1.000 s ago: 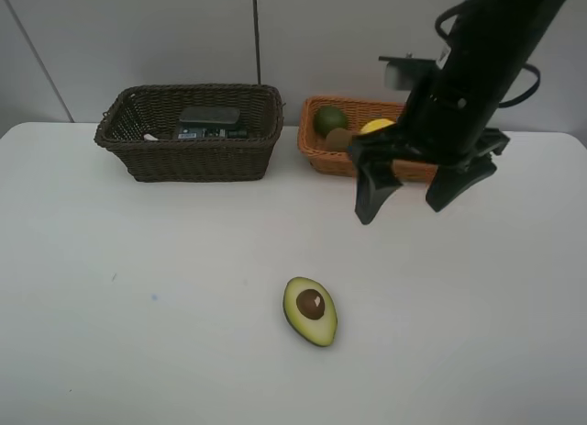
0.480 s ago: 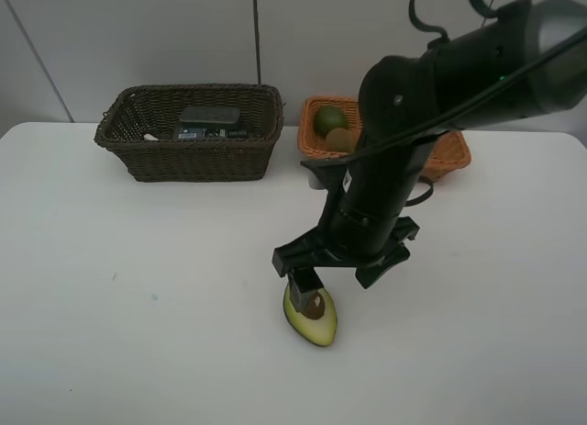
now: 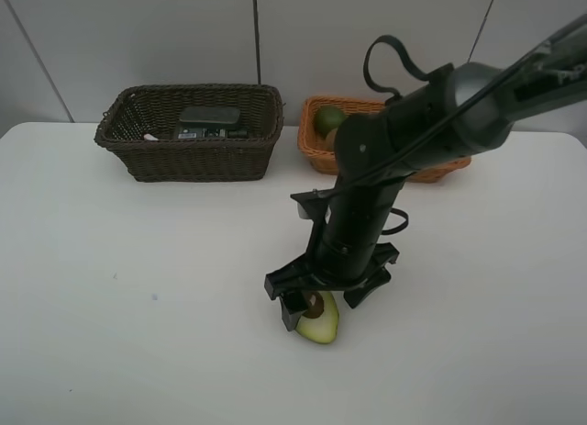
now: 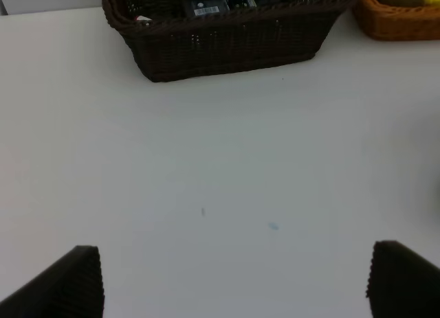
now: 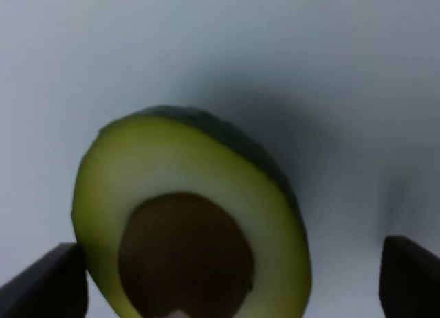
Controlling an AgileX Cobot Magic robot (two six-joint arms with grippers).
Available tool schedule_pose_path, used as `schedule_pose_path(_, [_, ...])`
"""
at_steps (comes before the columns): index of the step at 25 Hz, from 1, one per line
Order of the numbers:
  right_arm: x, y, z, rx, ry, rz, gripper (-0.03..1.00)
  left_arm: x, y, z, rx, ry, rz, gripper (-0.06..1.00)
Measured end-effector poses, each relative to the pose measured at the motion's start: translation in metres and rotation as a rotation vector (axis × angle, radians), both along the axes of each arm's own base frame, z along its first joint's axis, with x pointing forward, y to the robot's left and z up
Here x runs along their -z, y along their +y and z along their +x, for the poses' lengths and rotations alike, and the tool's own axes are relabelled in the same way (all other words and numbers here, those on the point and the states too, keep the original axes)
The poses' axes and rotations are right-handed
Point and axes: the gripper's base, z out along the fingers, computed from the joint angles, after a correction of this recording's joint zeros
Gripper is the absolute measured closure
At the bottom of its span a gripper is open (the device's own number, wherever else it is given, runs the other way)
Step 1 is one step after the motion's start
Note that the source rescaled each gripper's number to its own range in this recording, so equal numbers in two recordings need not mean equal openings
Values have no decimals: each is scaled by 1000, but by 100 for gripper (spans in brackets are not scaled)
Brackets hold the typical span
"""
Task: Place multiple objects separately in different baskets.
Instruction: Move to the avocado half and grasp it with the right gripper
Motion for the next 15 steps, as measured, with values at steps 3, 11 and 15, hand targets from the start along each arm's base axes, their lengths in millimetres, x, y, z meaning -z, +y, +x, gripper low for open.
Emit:
schedule_pose_path(3, [3,1,2,5,-17,11,-3,0,0,0,0,0,0,-6])
schedule_pose_path(11, [12,2,4,7,-15,4,-3,0,0,0,0,0,0,-6])
schedule_pose_path(15, [13,3,3,-5,-7,1,-3,0,0,0,0,0,0,-6])
